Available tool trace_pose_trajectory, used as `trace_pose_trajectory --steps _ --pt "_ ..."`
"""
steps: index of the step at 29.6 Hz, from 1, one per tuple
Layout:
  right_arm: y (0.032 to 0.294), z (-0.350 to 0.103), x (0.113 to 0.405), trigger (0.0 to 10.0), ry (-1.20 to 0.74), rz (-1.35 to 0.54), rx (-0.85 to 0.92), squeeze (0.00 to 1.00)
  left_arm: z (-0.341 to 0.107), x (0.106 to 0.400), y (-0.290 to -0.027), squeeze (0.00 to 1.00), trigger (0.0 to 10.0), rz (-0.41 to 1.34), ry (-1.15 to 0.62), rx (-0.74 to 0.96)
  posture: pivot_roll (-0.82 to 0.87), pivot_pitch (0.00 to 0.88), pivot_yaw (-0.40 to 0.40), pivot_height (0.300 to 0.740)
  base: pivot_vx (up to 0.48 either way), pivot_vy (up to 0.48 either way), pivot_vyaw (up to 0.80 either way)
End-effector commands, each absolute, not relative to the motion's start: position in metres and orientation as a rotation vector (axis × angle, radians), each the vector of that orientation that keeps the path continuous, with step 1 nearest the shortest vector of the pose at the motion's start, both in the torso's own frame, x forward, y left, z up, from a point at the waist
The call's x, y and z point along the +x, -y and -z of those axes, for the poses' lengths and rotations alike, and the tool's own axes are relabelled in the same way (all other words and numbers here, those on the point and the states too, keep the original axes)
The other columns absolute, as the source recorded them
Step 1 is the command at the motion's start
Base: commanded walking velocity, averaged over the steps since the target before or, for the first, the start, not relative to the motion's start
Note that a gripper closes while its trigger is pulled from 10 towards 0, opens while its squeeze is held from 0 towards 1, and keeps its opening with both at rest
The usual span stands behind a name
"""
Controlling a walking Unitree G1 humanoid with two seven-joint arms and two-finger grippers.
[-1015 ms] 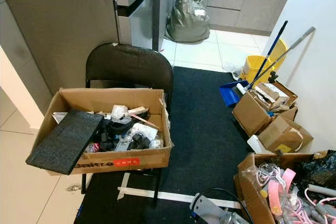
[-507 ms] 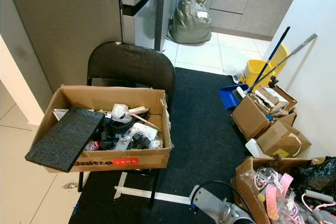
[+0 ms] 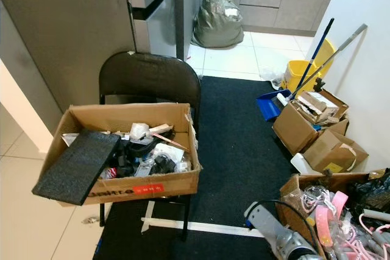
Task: Picking trash to rubbish bin
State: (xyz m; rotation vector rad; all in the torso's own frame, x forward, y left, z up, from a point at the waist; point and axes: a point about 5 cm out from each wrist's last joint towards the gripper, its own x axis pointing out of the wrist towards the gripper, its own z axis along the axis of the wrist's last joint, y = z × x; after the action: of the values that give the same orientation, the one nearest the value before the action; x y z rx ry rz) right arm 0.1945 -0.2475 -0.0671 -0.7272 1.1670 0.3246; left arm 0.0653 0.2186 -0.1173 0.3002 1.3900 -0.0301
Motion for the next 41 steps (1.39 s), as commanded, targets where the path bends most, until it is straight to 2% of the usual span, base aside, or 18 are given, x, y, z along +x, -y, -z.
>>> trace_pose_trajectory --steps 1,7,9,14,15,16,18,20,22,24,25,29,32,33,36,41 --pt "0.251 0.065 0.196 10.0 -1.159 -0.285 -0.697 0.0 0.115 0.071 -0.224 0.0 10.0 0.057 -1.371 0.337 0.03 0.0 -0.025 0.74 0.0 0.0 0.0" --pt "0.251 0.065 0.195 10.0 -1.148 -0.279 -0.668 0.0 0.115 0.068 -0.227 0.0 10.0 0.022 -1.372 0.304 0.07 0.0 -0.035 0.74 0.0 0.0 0.0" --pt "0.247 0.067 0.195 10.0 -1.142 -0.295 -0.662 0.0 0.115 0.069 -0.224 0.0 10.0 0.015 -1.359 0.292 0.12 0.0 -0.068 0.74 0.0 0.0 0.0" --pt "0.24 0.069 0.194 10.0 -1.137 -0.342 -0.686 0.0 0.115 0.067 -0.226 0.0 10.0 -0.011 -1.347 0.314 0.14 0.0 -0.08 0.74 0.0 0.0 0.0" --pt "0.232 0.071 0.194 10.0 -1.12 -0.399 -0.726 0.0 0.114 0.066 -0.232 0.0 10.0 0.039 -1.338 0.422 0.15 0.0 -0.063 0.74 0.0 0.0 0.0" --pt "0.232 0.071 0.194 10.0 -1.12 -0.399 -0.726 0.0 0.114 0.066 -0.232 0.0 10.0 0.039 -1.338 0.422 0.15 0.0 -0.063 0.74 0.0 0.0 0.0" --pt "0.225 0.073 0.193 10.0 -1.106 -0.438 -0.751 0.0 0.112 0.068 -0.239 0.0 10.0 0.11 -1.321 0.555 0.15 0.0 -0.059 0.74 0.0 0.0 0.0" --pt "0.22 0.075 0.192 10.0 -1.102 -0.45 -0.723 0.0 0.106 0.084 -0.249 0.0 10.0 0.221 -1.258 0.768 0.16 0.0 -0.047 0.74 0.0 0.0 0.0" --pt "0.22 0.075 0.192 10.0 -1.102 -0.45 -0.723 0.0 0.106 0.084 -0.249 0.0 10.0 0.221 -1.258 0.768 0.16 0.0 -0.047 0.74 0.0 0.0 0.0" --pt "0.214 0.077 0.19 10.0 -1.109 -0.465 -0.693 0.0 0.099 0.105 -0.256 0.0 10.0 0.289 -1.173 0.931 0.15 0.0 -0.025 0.74 0.0 0.0 0.0" --pt "0.211 0.078 0.188 10.0 -1.126 -0.482 -0.674 0.0 0.094 0.12 -0.255 0.0 10.0 0.287 -1.121 0.961 0.15 0.0 -0.017 0.74 0.0 0.0 0.0" --pt "0.207 0.081 0.184 10.0 -1.151 -0.505 -0.636 0.0 0.089 0.144 -0.244 0.0 10.0 0.213 -1.059 0.851 0.14 0.0 -0.012 0.74 0.0 0.0 0.0" --pt "0.207 0.083 0.18 10.0 -1.176 -0.485 -0.595 0.0 0.093 0.155 -0.204 0.0 10.0 0.202 -1.013 0.552 0.12 0.004 -0.009 0.74 0.0 0.0 0.0" --pt "0.207 0.083 0.18 10.0 -1.176 -0.485 -0.595 0.0 0.093 0.155 -0.204 0.0 10.0 0.202 -1.013 0.552 0.12 0.004 -0.009 0.74 0.0 0.0 0.0" --pt "0.206 0.083 0.18 10.0 -1.173 -0.475 -0.594 0.0 0.1 0.146 -0.183 0.0 10.0 0.218 -1.036 0.441 0.09 0.01 -0.001 0.74 0.0 0.0 0.0" --pt "0.207 0.083 0.18 10.0 -1.173 -0.474 -0.607 0.0 0.105 0.13 -0.183 0.0 10.0 0.179 -1.092 0.388 0.08 0.012 0.003 0.74 0.0 0.0 0.0"
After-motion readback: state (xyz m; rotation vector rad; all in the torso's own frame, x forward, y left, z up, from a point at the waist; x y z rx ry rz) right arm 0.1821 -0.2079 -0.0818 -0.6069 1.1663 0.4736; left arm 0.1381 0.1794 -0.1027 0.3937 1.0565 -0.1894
